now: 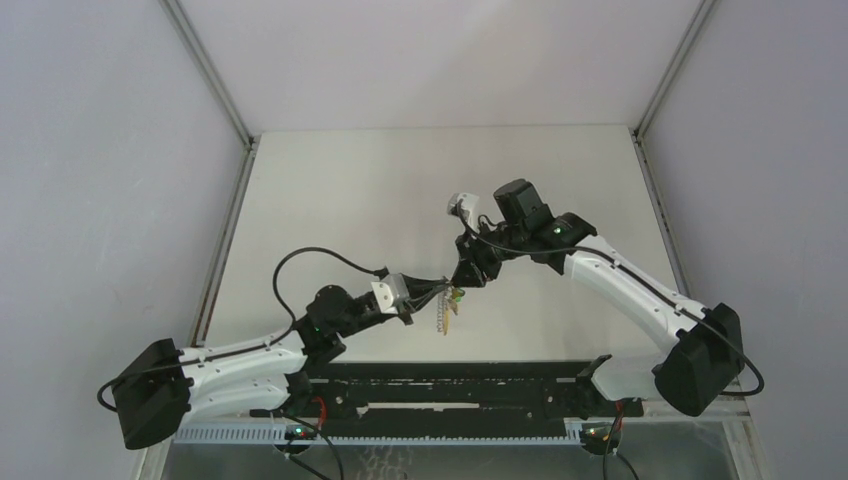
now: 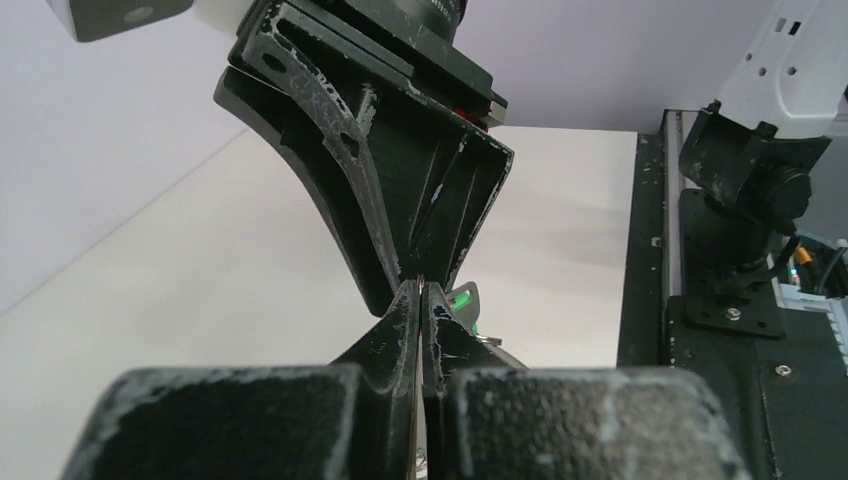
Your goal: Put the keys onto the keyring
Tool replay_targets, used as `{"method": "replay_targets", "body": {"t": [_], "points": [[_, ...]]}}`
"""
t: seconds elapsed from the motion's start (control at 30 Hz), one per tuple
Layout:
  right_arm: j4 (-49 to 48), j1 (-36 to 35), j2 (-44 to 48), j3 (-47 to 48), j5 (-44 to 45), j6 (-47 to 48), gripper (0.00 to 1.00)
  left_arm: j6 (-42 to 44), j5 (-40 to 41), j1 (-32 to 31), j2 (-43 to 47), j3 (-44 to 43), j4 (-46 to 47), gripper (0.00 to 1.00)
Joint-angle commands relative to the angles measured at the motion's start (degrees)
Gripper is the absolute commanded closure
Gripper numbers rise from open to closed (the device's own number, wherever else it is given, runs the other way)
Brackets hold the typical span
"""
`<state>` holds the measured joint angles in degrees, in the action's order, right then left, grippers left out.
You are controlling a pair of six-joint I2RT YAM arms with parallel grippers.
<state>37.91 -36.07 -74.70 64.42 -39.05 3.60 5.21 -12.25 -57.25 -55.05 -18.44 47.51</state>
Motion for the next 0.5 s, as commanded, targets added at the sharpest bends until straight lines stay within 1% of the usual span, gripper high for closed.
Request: {"method": "replay_targets", "body": {"t": [0.0, 0.07, 0.13, 0.23, 0.27, 0.4, 0.43, 0.47], "points": [[-0.36, 1.35, -0.44, -0.66, 3.76, -0.09, 0.62, 3.28, 2.63, -0.01, 2.43, 0.21, 6.17, 1.00], [0.23, 2.31, 0.94, -0.75, 7.24, -0.52, 0.58, 4.95, 5.70, -0.05, 2.60, -0.53, 0.74, 1.00], [0.27, 3.23, 3.06, -1.74, 13.69, -1.17, 0.54, 5.42, 8.81, 0.03, 2.72, -0.58, -3.08, 1.00], [-1.36, 5.43, 7.28, -4.00, 17.58, -2.66, 0.48, 4.69, 12.45, 0.04, 2.52, -0.53, -6.39, 1.00], [-2.67, 6.05, 9.14, -5.20, 18.23, -3.36, 0.43, 4.43, 13.58, 0.04, 2.14, -0.59, -7.36, 1.00], [-8.48, 7.83, 16.19, -10.98, 24.85, -6.83, 0.08, 2.80, 19.03, 0.87, -0.72, -2.10, -12.41, 1.00], [-9.69, 8.09, 17.67, -12.42, 26.48, -7.61, 0.02, 2.42, 20.18, 1.22, -1.38, -2.39, -13.12, 1.00], [-10.77, 8.52, 18.93, -13.92, 28.07, -8.57, 0.00, 1.88, 21.23, 1.76, -2.18, -2.64, -13.60, 1.00]]}}
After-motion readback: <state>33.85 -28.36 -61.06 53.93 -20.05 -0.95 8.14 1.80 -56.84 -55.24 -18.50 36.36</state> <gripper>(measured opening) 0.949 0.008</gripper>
